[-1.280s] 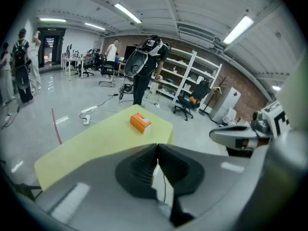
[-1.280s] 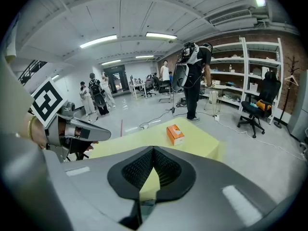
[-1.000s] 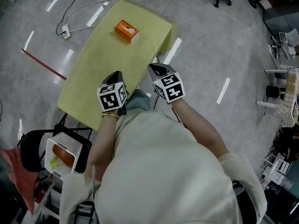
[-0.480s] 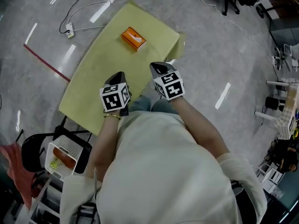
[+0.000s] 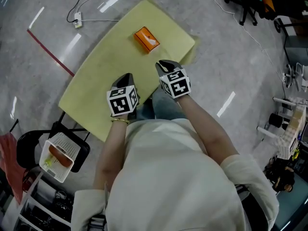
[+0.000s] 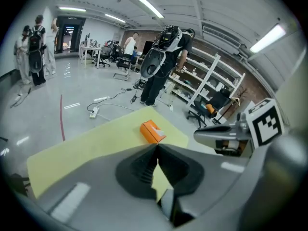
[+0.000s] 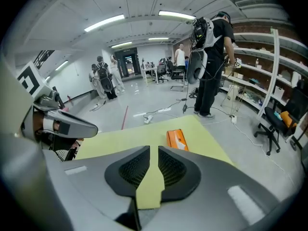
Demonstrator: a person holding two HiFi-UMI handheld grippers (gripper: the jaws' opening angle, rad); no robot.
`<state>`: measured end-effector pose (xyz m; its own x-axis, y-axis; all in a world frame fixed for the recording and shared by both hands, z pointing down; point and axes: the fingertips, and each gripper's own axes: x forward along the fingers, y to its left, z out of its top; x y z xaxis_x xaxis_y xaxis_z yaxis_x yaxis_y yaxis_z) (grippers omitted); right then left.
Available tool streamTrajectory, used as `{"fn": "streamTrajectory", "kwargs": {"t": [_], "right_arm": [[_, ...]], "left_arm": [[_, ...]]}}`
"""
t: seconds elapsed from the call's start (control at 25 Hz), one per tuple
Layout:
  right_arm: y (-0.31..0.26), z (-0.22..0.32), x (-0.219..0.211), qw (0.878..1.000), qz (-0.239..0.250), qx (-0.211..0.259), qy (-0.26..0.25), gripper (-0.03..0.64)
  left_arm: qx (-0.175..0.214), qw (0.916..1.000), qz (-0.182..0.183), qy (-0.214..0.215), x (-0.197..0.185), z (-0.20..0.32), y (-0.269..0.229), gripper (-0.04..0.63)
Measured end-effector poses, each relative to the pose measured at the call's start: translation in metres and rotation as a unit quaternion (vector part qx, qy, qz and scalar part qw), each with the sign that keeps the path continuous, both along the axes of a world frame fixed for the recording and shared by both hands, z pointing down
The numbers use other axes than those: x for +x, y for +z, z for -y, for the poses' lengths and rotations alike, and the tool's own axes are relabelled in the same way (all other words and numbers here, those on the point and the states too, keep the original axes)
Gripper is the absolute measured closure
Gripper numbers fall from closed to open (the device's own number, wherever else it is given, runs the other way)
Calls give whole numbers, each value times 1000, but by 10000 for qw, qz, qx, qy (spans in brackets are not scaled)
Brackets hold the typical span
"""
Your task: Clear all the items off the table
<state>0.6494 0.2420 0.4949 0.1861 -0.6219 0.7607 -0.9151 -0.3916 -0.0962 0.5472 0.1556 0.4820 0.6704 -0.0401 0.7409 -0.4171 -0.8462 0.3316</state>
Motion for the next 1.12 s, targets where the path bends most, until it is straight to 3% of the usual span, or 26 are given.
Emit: {"fn": "streamTrajectory", "kwargs": {"t": [0.28,0.76,1.12], "right_arm": [[31,30,37,9995,88,-184,-238,503],[113,73,86,9957,346,-664,-545,326],[177,90,116,9906,581,-1052,-658,275]], "left_arm": [[-128,9987,103,-484,8,17,22,586],[-233,9937,334,-1046,38,54,72,586],[-405,9895,568,-1262,54,66,115,586]]}}
